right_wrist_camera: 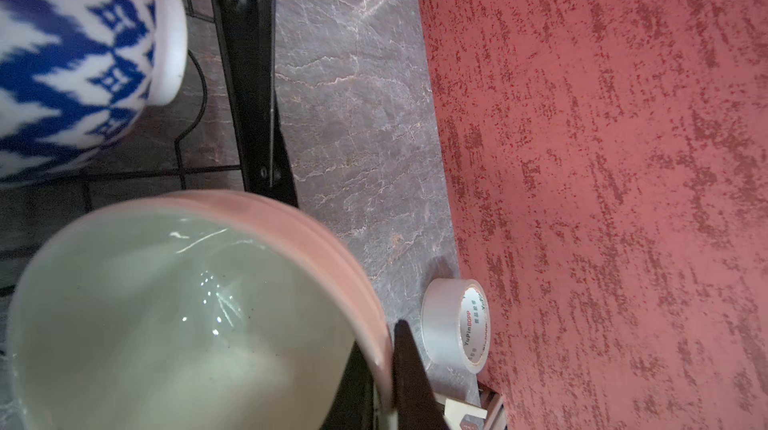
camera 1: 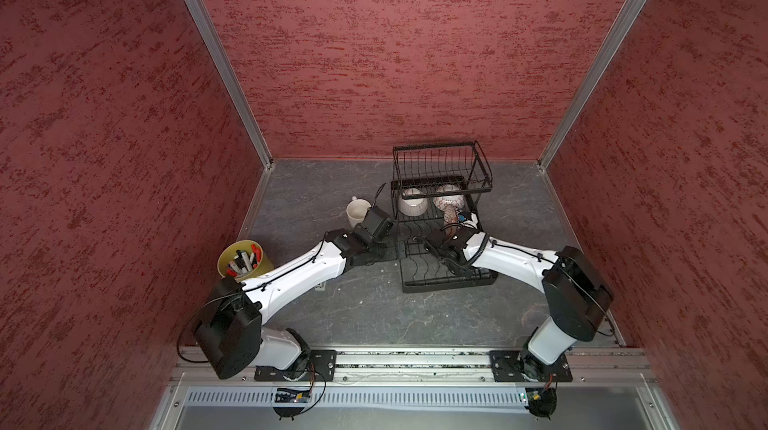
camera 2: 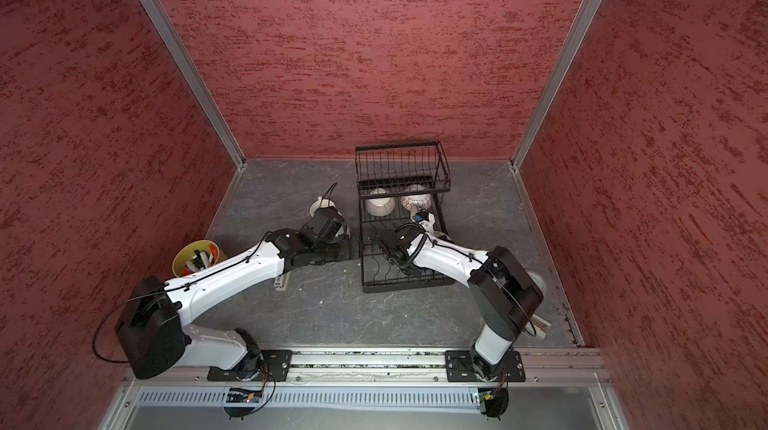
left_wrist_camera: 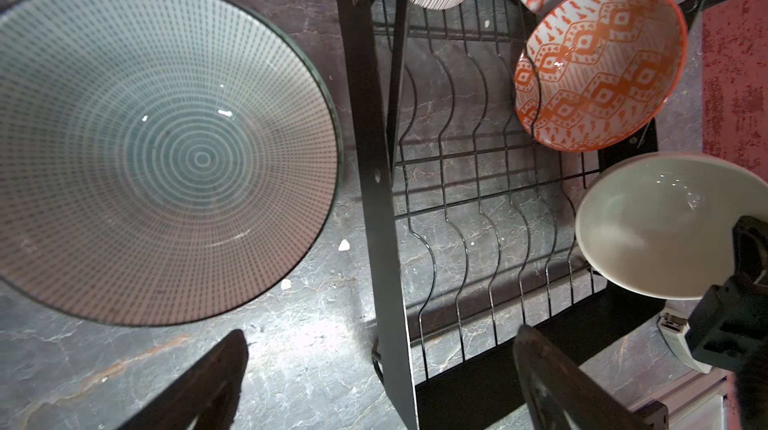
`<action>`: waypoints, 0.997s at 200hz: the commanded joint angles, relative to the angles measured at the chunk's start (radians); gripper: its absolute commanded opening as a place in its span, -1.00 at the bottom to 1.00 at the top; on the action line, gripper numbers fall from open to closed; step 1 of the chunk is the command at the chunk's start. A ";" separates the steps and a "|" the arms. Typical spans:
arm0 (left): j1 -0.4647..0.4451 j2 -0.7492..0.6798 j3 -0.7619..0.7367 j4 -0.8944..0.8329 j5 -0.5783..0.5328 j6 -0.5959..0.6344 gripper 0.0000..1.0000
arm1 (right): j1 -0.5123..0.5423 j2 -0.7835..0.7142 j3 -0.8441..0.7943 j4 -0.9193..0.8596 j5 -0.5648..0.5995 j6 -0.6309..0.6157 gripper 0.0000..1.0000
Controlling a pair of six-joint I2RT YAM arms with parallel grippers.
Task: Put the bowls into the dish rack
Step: 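Close the right gripper on the cream bowl while the left gripper releases and withdraws, then lower the pink-rimmed cream bowl on edge into the nearer rack slots with the right gripper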
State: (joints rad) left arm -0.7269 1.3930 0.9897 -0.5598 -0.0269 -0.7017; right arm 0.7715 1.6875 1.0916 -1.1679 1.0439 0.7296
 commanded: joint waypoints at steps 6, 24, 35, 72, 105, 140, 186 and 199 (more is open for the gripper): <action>0.014 -0.028 -0.017 0.016 0.001 0.008 0.99 | 0.016 0.007 0.049 -0.095 0.112 0.089 -1.00; 0.018 -0.033 -0.026 0.019 0.001 0.008 0.99 | 0.016 0.029 0.057 -0.124 0.129 0.109 -1.00; 0.020 -0.036 -0.031 0.024 0.005 0.007 0.99 | 0.017 0.048 0.066 -0.149 0.139 0.130 -1.00; 0.027 -0.044 -0.043 0.028 0.008 0.005 0.99 | 0.024 0.102 0.090 -0.202 0.165 0.183 -1.00; 0.030 -0.051 -0.048 0.028 0.009 0.005 0.99 | 0.026 0.108 0.086 -0.156 0.159 0.148 -1.00; 0.032 -0.053 -0.051 0.029 0.012 0.005 0.99 | 0.026 0.135 0.080 -0.125 0.158 0.126 -1.00; 0.035 -0.061 -0.057 0.028 0.009 0.005 0.99 | 0.026 0.193 0.092 -0.133 0.165 0.139 -1.00; 0.038 -0.064 -0.061 0.027 0.009 0.005 0.99 | 0.026 0.207 0.099 -0.147 0.168 0.152 -1.00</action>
State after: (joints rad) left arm -0.7006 1.3540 0.9447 -0.5480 -0.0231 -0.7021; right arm 0.8009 1.8645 1.1713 -1.2896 1.1740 0.8356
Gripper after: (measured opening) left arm 0.996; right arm 0.099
